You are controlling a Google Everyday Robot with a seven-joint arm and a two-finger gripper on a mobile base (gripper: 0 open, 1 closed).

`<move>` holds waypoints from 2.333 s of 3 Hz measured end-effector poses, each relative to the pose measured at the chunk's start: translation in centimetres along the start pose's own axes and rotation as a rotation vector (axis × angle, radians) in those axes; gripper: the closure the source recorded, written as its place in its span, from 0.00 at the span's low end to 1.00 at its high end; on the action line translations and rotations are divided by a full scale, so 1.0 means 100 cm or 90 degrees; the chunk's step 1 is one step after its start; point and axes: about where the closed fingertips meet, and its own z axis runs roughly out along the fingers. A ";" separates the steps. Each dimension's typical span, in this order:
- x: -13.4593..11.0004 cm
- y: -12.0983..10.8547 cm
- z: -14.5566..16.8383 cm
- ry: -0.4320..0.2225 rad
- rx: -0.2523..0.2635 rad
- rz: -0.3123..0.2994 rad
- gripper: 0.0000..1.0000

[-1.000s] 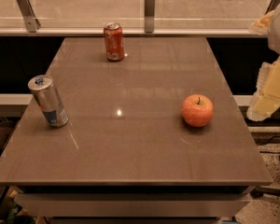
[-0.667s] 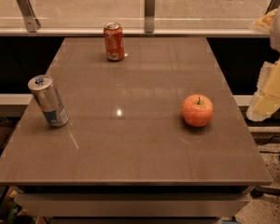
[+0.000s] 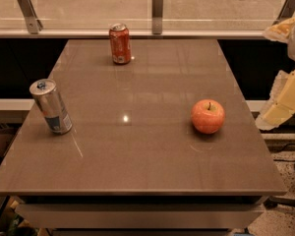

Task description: Move apple near coke can

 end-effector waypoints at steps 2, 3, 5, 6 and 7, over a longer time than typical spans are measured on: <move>0.015 -0.008 0.032 -0.101 -0.004 0.027 0.00; 0.024 -0.013 0.054 -0.131 -0.031 0.045 0.00; 0.027 -0.018 0.057 -0.140 -0.040 0.053 0.00; 0.031 -0.022 0.059 -0.153 -0.053 0.061 0.00; 0.036 -0.022 0.063 -0.165 -0.066 0.067 0.00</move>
Offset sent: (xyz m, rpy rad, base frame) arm 0.0341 -0.0163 -0.0568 0.2620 -0.0283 0.0208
